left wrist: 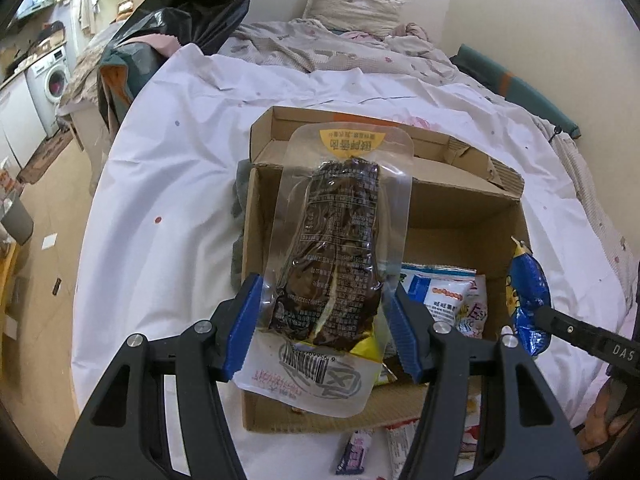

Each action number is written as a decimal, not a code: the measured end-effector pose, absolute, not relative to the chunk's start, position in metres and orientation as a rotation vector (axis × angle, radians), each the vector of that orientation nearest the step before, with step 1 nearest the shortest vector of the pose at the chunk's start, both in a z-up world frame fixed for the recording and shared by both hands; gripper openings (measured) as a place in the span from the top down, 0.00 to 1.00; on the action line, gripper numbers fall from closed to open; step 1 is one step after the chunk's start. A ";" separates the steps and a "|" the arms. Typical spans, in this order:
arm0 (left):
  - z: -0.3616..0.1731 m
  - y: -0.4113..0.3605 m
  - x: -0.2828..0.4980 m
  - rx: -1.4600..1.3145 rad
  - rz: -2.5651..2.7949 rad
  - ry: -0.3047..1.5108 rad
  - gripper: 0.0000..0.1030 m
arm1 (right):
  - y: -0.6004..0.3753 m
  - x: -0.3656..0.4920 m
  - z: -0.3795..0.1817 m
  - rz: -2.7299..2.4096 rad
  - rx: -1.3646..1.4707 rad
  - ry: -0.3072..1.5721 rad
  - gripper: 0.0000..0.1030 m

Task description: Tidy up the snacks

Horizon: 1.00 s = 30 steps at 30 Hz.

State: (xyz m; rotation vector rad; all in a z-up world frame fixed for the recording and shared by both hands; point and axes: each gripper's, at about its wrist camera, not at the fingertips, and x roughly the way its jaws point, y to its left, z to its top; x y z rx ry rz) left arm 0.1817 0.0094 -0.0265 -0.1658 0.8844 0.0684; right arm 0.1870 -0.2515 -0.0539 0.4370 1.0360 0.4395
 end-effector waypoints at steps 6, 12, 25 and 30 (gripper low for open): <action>-0.034 0.008 0.185 -0.200 0.055 0.925 0.44 | -0.239 0.192 -0.057 0.450 0.409 1.049 0.80; -0.028 0.000 0.181 -0.134 0.049 0.875 0.45 | -0.229 0.193 -0.060 0.454 0.372 1.061 0.78; -0.026 -0.001 0.175 -0.181 0.012 0.892 0.13 | -0.236 0.192 -0.055 0.452 0.420 1.034 0.25; -0.026 0.000 0.173 -0.179 0.018 0.897 0.13 | -0.235 0.191 -0.054 0.457 0.409 1.033 0.25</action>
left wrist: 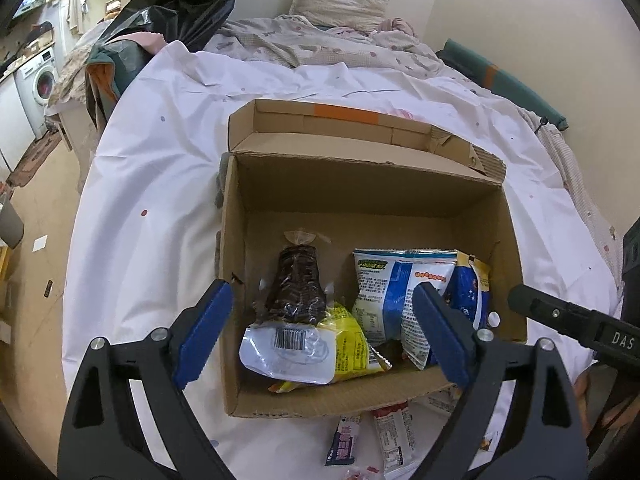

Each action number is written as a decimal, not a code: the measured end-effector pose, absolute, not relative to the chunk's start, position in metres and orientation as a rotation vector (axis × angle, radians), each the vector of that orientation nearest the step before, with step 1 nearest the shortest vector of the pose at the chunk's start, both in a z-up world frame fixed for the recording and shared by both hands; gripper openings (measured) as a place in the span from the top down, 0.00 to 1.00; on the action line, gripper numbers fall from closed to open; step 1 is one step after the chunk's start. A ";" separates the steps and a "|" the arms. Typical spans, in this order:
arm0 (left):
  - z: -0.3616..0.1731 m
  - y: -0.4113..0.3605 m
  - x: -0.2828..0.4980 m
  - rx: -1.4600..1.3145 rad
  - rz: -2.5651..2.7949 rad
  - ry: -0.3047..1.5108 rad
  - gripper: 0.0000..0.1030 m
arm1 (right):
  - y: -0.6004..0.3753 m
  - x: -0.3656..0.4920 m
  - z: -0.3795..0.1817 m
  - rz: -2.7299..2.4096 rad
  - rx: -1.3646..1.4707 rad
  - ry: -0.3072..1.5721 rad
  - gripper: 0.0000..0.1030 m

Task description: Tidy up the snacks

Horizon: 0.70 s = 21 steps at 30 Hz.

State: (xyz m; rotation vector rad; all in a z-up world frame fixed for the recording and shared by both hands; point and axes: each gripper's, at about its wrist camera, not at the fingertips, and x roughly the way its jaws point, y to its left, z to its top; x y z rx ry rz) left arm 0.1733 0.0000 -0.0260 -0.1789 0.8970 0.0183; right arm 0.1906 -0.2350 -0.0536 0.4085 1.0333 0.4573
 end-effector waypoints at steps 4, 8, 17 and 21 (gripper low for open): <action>-0.026 0.001 0.170 -0.178 0.024 0.893 0.13 | -0.237 0.190 -0.053 0.452 0.417 1.029 0.25; -0.024 0.004 0.165 -0.181 0.033 0.887 0.13 | -0.240 0.189 -0.052 0.446 0.421 1.027 0.25; -0.019 0.014 0.151 -0.213 0.049 0.894 0.13 | -0.254 0.177 -0.051 0.438 0.479 1.044 0.25; -0.016 0.014 0.144 -0.206 0.041 0.889 0.13 | -0.256 0.171 -0.048 0.428 0.470 1.040 0.25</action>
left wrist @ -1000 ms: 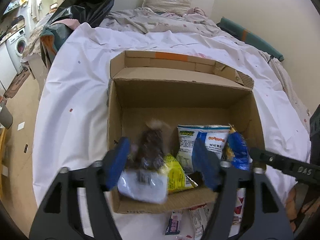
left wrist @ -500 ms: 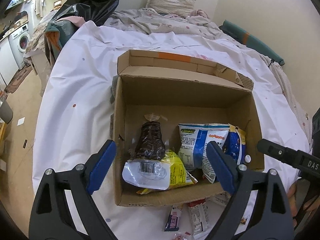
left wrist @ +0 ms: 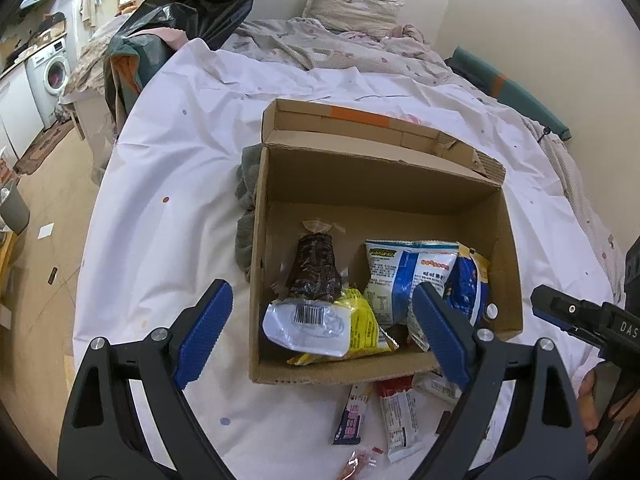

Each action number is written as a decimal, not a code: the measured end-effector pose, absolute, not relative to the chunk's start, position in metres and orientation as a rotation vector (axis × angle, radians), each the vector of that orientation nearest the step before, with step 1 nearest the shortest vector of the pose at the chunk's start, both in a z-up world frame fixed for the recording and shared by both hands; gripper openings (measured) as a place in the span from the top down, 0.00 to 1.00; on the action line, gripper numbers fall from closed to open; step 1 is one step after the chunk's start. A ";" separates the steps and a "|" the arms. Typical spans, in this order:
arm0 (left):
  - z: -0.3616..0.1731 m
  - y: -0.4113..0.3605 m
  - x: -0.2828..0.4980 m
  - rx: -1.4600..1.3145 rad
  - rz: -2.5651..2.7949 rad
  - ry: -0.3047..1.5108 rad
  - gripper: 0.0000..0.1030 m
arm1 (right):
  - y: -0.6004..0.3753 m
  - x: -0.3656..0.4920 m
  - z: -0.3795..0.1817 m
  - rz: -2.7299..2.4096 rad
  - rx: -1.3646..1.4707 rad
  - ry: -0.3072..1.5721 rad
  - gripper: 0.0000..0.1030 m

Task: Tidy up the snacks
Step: 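Open both tools and withdraw them from the box toward the snack pile, then grasp the small brown candy packet with the left tool while the right tool grasps the brown chocolate bar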

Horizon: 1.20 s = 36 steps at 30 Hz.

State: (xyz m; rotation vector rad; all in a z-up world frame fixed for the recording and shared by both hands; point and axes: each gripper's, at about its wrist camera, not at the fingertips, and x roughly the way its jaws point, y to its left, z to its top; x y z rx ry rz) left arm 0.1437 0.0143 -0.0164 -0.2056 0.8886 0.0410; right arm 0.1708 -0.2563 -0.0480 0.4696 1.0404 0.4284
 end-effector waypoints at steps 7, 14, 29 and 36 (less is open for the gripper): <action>-0.006 0.016 0.128 -0.175 0.033 0.866 0.13 | -0.258 0.155 -0.040 0.407 0.415 1.017 0.11; -0.009 0.019 0.113 -0.177 0.063 0.876 0.13 | -0.261 0.135 -0.039 0.371 0.370 0.988 0.04; -0.055 -0.002 0.096 -0.157 -0.014 1.122 0.13 | -0.296 0.110 -0.053 0.298 0.503 1.018 0.04; -0.130 -0.047 0.094 -0.062 -0.152 1.444 0.25 | -0.307 0.115 -0.068 0.267 0.567 1.072 0.04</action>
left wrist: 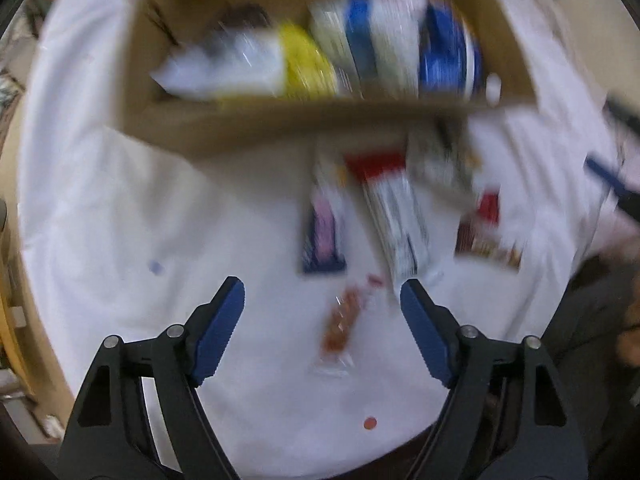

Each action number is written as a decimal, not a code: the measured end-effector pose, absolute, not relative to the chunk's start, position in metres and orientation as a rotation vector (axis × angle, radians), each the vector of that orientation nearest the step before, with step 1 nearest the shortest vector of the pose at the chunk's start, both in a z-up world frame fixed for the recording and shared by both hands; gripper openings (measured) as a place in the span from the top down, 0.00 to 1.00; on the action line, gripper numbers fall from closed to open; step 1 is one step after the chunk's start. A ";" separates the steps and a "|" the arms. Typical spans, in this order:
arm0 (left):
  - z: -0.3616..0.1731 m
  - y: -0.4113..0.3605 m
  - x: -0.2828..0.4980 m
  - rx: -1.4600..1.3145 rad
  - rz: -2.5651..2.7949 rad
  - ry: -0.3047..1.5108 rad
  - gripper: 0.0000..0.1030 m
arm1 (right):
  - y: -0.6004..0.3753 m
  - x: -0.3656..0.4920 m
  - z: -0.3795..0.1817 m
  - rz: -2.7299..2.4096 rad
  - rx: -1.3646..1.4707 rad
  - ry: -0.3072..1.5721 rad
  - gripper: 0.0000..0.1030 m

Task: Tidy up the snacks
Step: 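Grasp the small brown candy packet with the left tool while the right tool grasps the brown chocolate bar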

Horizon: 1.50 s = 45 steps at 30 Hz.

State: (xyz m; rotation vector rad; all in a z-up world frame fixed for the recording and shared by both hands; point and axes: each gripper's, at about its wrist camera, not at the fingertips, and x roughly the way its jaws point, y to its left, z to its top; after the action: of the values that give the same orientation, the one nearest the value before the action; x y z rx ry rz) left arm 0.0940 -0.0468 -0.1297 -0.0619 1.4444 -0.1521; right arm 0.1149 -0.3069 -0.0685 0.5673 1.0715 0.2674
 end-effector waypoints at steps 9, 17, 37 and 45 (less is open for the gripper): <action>-0.137 -0.075 0.073 0.027 -0.267 1.519 0.88 | -0.305 0.117 -0.073 0.268 0.567 1.091 0.04; -0.081 -0.027 0.068 -0.150 -0.102 1.294 0.88 | -0.267 0.117 -0.101 0.283 0.320 1.299 0.04; -0.074 -0.010 0.078 -0.233 -0.076 1.247 0.87 | -0.186 0.084 -0.149 0.457 -0.137 1.514 0.75; -0.073 0.000 0.076 -0.247 -0.021 1.222 0.87 | -0.185 0.075 -0.113 0.632 0.050 1.426 0.76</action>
State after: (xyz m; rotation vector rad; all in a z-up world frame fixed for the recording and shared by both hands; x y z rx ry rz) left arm 0.0765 0.0002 -0.0729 -0.2470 1.2225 -0.0212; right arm 0.0754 -0.1852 -0.1132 0.0498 1.4261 0.6319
